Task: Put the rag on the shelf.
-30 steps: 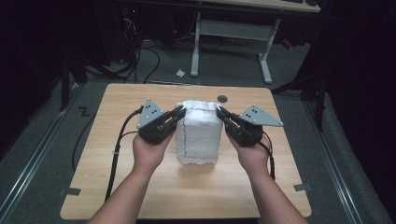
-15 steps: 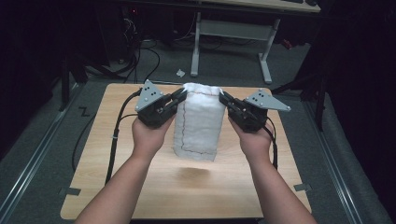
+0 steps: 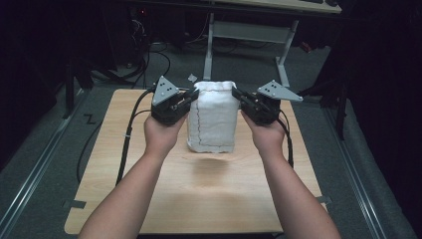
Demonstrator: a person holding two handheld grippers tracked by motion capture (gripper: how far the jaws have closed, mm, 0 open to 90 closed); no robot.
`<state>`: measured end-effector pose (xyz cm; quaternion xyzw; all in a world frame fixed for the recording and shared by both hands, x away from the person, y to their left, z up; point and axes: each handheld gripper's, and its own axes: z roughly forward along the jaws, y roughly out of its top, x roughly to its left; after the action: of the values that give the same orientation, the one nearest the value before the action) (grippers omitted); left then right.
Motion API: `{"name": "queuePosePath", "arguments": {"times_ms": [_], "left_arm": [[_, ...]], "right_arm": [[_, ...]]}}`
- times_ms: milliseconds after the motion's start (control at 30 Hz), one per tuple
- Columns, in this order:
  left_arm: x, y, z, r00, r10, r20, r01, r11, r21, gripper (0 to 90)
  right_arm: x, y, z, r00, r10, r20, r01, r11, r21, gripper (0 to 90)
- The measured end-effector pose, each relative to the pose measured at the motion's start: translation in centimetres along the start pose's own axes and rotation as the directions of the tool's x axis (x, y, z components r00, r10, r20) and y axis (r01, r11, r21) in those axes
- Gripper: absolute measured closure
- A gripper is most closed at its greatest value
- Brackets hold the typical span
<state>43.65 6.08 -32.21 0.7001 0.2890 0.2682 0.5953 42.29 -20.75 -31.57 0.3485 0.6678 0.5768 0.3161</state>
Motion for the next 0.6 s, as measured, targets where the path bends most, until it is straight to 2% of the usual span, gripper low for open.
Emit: {"name": "queuePosePath", "arguments": {"times_ms": [267,333,467,600], "left_arm": [[0.9,0.9,0.9,1.0,-0.007,-0.006,0.007,1.0,0.005,84.2],[1.0,1.0,1.1,0.9995,-0.032,-0.004,0.032,0.9995,0.003,84.2],[1.2,1.2,1.8,0.9998,-0.016,-0.013,0.016,0.9998,0.014,84.2],[1.6,1.3,2.4,0.9997,-0.022,-0.015,0.022,0.9994,0.026,84.2]], "right_arm": [[-0.7,0.0,1.0,0.9999,0.012,-0.003,-0.012,1.0,-0.003,86.3],[-0.9,0.0,1.3,0.9998,0.018,0.003,-0.018,1.0,-0.006,86.2],[-1.6,0.2,1.7,0.9995,0.031,-0.001,-0.031,0.999,-0.009,86.3],[-1.9,0.3,2.1,0.9998,0.022,0.003,-0.022,1.0,0.003,86.2]]}}
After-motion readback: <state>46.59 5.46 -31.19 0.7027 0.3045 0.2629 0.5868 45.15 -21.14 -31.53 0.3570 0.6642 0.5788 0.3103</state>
